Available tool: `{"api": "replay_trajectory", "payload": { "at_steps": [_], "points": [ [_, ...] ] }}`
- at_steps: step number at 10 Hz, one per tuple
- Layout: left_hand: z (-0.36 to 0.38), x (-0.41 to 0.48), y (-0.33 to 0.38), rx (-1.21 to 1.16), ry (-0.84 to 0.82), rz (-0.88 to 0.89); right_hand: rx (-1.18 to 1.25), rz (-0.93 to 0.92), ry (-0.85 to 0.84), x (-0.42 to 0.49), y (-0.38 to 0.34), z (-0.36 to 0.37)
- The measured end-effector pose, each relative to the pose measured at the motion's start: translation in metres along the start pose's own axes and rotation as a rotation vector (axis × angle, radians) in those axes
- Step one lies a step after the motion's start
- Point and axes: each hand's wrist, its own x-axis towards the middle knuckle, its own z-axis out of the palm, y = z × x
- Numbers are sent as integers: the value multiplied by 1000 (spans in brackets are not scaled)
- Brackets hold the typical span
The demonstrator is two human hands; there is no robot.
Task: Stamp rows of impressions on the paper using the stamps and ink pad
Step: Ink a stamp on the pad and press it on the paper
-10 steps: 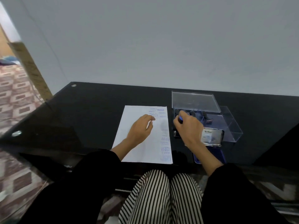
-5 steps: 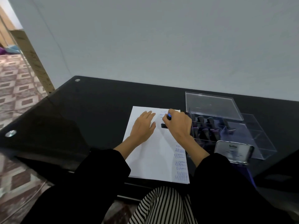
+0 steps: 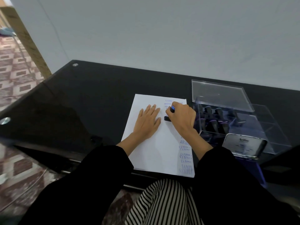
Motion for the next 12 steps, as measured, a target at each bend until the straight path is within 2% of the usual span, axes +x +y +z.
{"api": "replay_trajectory", "payload": {
  "at_steps": [4,7,12],
  "points": [
    [1,0,0,13,-4,4,35,-23,64,5,1,-1],
    [0,-1,-1,-1,-4,10,-45,-40,-59,-2,-6,6],
    [1,0,-1,-7,3,10,-19,-24,-26,-6,-7,8]
  ]
}}
